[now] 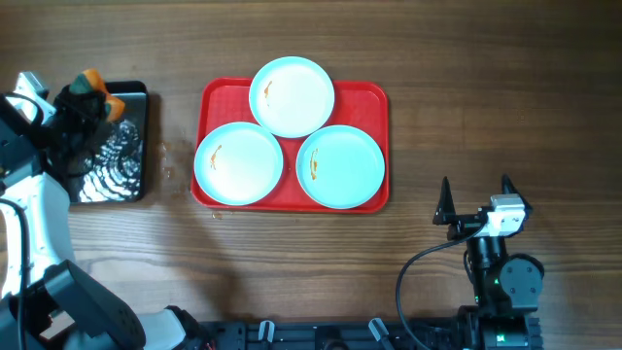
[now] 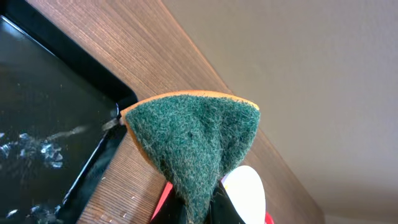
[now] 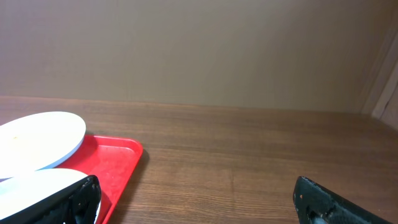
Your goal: Clean dirty plates on tray and stack at the side
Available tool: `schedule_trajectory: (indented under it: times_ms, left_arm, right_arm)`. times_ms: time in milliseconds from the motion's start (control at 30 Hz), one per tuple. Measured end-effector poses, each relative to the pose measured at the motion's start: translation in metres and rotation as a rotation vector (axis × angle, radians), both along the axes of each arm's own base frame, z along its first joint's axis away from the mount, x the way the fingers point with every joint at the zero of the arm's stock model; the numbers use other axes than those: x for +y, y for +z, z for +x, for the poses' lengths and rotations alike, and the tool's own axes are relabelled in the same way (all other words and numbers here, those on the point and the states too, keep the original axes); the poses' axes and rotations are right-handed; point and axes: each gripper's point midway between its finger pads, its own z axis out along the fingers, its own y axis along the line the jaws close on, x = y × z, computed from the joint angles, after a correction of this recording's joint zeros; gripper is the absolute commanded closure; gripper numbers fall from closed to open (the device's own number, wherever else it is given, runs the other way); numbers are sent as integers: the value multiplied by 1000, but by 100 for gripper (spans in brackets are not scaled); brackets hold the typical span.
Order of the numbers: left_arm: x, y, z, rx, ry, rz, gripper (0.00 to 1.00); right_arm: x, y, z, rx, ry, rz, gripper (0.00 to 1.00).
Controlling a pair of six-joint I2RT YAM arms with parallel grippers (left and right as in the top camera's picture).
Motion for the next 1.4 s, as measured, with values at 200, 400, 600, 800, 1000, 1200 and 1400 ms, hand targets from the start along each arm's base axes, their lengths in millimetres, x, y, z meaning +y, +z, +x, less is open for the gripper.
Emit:
schedule_trajectory:
  times_ms: [200, 400, 600, 800, 1000, 1200, 1400]
  left_arm:
    - [22, -1, -9, 7, 56, -3, 96]
    - [37, -10, -19, 49, 115, -7, 96]
    - [37, -13, -21, 66, 122, -10, 96]
    - [41, -18, -24, 95, 149, -1, 96]
    - [42, -19, -24, 101, 155, 5, 96]
    - [42, -20, -25, 103, 155, 4, 96]
    - [42, -21, -25, 107, 155, 2, 96]
  right_arm:
    - [0, 0, 0, 0, 0, 0, 1]
    - [0, 0, 0, 0, 0, 0, 0]
    - [0, 0, 0, 0, 0, 0, 0]
    - [0, 0, 0, 0, 0, 0, 0]
    - [0, 0, 0, 0, 0, 0, 0]
    - [0, 0, 0, 0, 0, 0, 0]
    - [0, 0, 0, 0, 0, 0, 0]
